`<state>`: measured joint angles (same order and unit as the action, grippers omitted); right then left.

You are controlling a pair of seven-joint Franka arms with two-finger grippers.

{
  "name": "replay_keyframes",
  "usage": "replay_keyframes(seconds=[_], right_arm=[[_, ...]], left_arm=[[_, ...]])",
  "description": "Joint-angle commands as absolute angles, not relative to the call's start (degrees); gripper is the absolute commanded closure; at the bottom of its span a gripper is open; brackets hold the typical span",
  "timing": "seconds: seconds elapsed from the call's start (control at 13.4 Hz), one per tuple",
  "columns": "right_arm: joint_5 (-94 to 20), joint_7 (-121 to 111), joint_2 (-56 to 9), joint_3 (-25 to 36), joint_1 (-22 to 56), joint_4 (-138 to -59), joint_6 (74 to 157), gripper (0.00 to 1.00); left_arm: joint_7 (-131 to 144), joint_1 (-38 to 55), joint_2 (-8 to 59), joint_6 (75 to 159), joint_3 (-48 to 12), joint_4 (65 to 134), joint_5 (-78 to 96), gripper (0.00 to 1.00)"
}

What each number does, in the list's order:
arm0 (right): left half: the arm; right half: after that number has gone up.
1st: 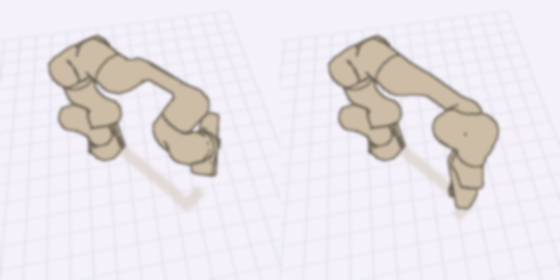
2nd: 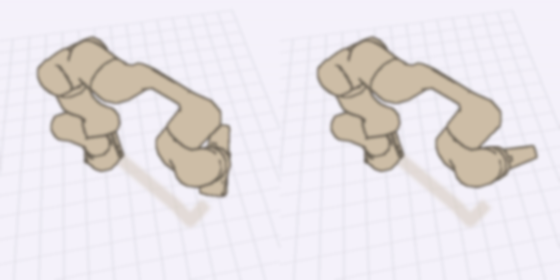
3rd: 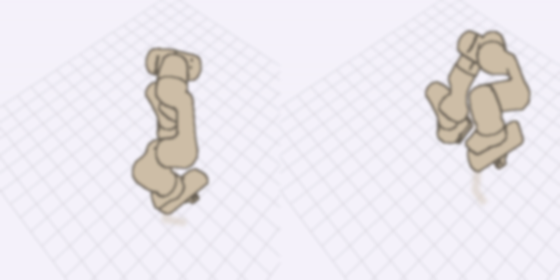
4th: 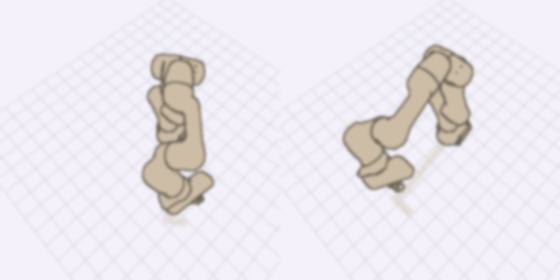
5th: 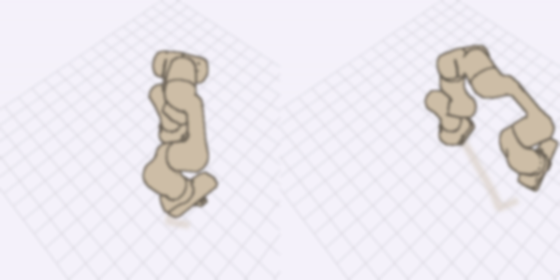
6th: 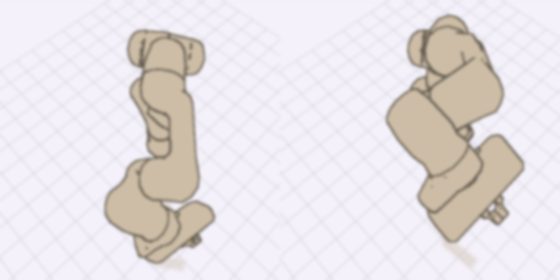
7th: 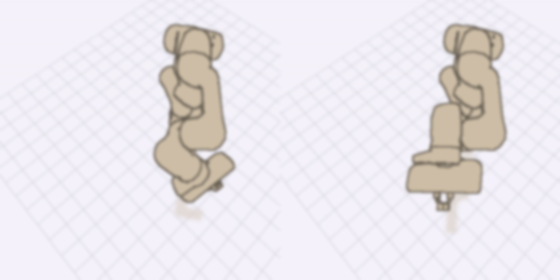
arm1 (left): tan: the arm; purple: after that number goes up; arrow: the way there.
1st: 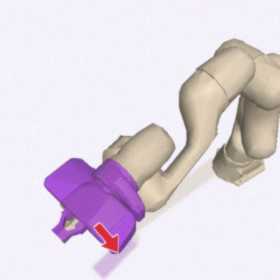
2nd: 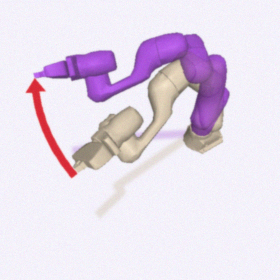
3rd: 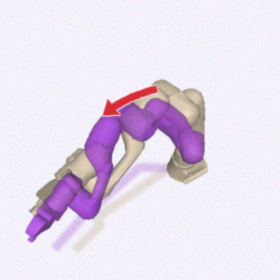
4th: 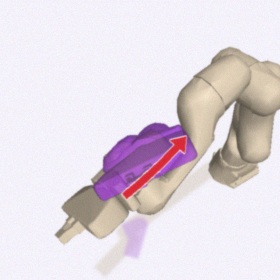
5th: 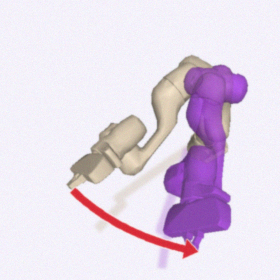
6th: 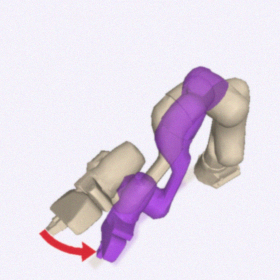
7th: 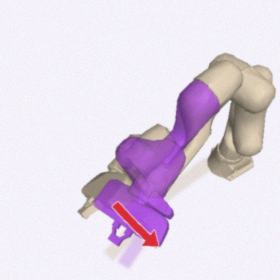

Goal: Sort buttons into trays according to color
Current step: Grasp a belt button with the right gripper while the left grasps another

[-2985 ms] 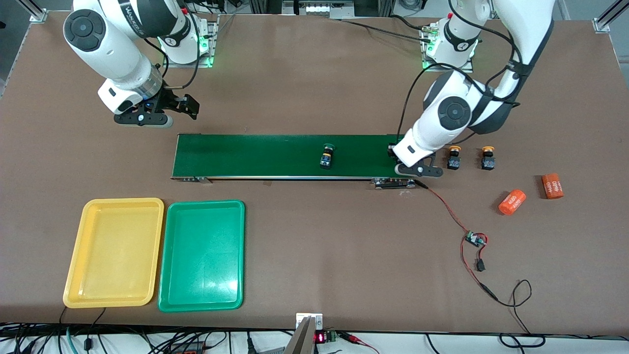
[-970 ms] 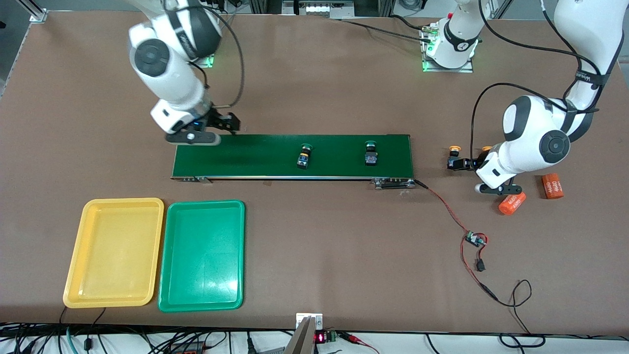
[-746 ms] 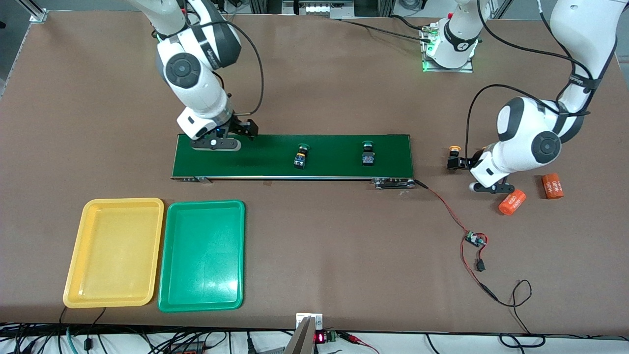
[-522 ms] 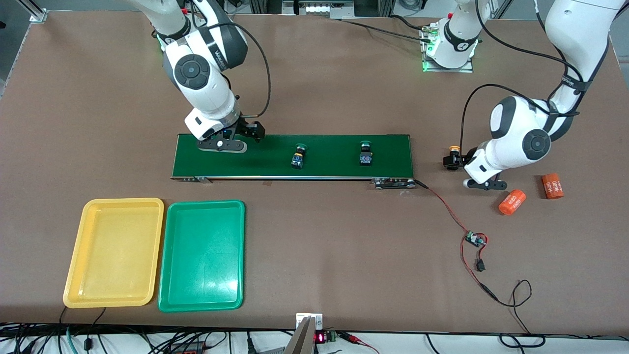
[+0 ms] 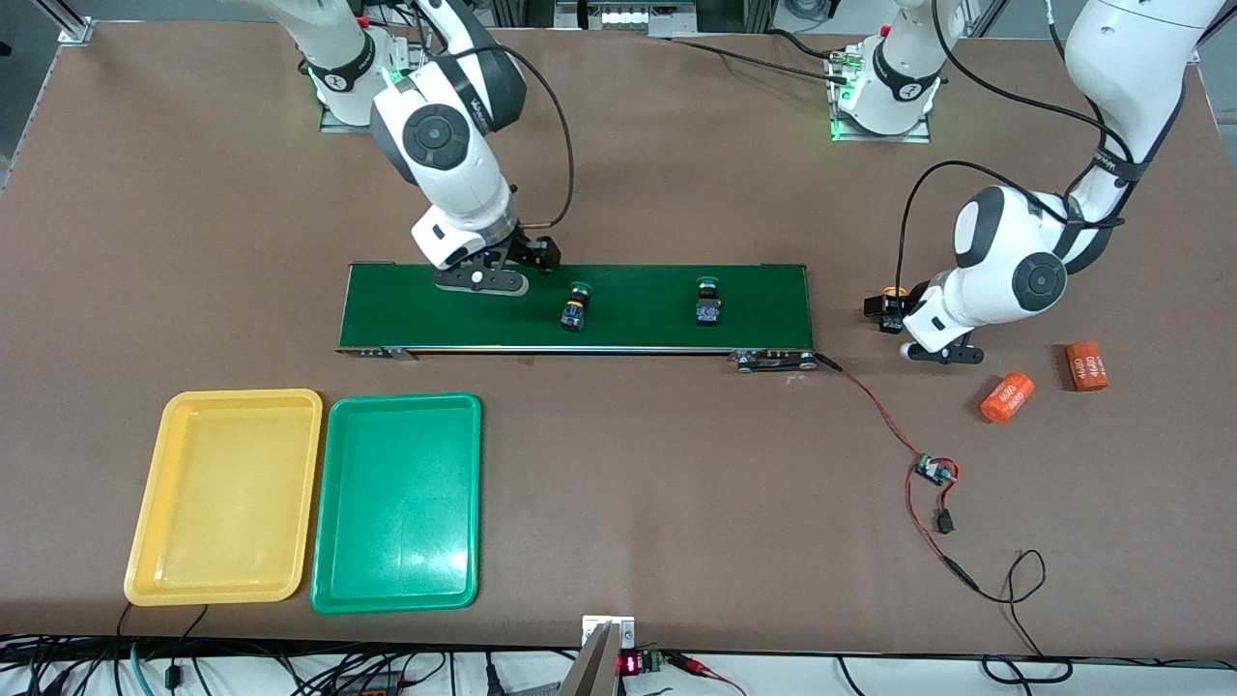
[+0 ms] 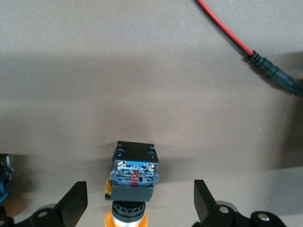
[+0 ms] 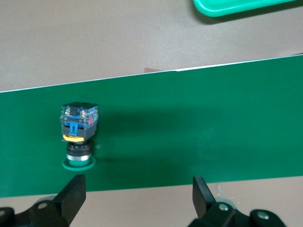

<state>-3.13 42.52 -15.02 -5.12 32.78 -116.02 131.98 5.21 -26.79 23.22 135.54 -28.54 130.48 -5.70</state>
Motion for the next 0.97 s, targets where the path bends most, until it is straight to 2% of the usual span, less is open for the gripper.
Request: replay_keyframes(seconds=[0.0, 0.3, 0.45, 0.52, 0.6, 0.82, 0.9], right_arm=[[-3.25, 43.59, -18.27, -4.57, 33.13, -112.07, 131.92, 0.00], [-3.34, 48.66, -23.63, -4.48, 32.26, -106.10, 132.01, 0.00], [-3.34, 50.44, -25.66, -4.48, 32.26, -104.24, 131.92, 0.00], [-3.34, 50.45, -25.84, -4.48, 32.17, -104.15, 131.92, 0.00], [-3.34, 50.54, -26.01, -4.48, 32.25, -104.15, 131.92, 0.00], [-2.55, 50.27, -27.50, -4.48, 32.96, -104.06, 132.01, 0.00], [-2.20, 50.01, -28.29, -4.48, 33.39, -104.06, 132.01, 0.00]], left_arm=[[4.57, -26.98, 23.55, 135.97, -28.83, 131.04, -6.68, 0.06], [4.48, -27.07, 24.43, 136.23, -28.83, 130.96, -7.03, 0.20], [4.40, -27.07, 24.70, 136.32, -28.83, 130.96, -7.47, 0.23], [4.39, -27.07, 24.70, 136.32, -28.74, 130.96, -9.04, 0.29], [4.39, -27.07, 24.70, 136.32, -28.65, 130.96, -11.05, 0.37], [3.26, -27.07, 24.61, 136.32, -27.69, 130.70, -16.43, 0.73], [2.82, -27.16, 24.44, 136.23, -27.69, 130.52, -16.44, 0.80]])
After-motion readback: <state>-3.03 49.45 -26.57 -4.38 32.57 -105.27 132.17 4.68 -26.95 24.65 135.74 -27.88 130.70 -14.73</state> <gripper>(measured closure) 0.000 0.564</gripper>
